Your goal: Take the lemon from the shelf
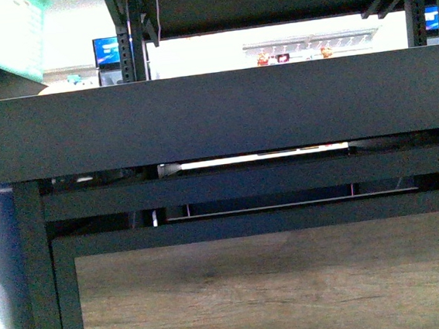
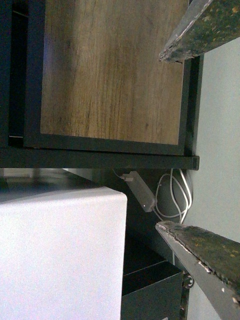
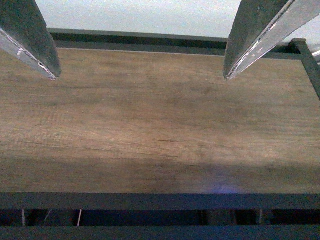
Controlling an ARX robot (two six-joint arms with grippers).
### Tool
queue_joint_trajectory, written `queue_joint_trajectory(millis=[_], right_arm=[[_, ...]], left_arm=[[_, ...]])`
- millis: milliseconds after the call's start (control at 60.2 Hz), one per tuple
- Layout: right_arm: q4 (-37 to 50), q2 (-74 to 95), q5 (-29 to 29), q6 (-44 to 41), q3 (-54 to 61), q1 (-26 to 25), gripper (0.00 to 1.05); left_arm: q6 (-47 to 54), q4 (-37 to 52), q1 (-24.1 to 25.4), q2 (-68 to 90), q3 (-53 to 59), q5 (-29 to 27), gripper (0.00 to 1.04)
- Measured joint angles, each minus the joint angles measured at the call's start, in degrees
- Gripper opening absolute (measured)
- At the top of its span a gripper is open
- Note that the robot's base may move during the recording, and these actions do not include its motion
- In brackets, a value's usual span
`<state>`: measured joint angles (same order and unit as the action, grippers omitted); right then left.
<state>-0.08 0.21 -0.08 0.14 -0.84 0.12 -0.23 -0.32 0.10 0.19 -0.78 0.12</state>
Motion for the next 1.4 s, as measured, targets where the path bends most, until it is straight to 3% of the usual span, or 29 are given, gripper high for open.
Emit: queue_joint_trajectory(millis=[1396], right_arm=[[0.0,0.0,0.1,0.0,0.0,0.0,0.97]], left_arm=[[0.0,0.0,0.0,-0.1,0.0,-0.1,0.97]])
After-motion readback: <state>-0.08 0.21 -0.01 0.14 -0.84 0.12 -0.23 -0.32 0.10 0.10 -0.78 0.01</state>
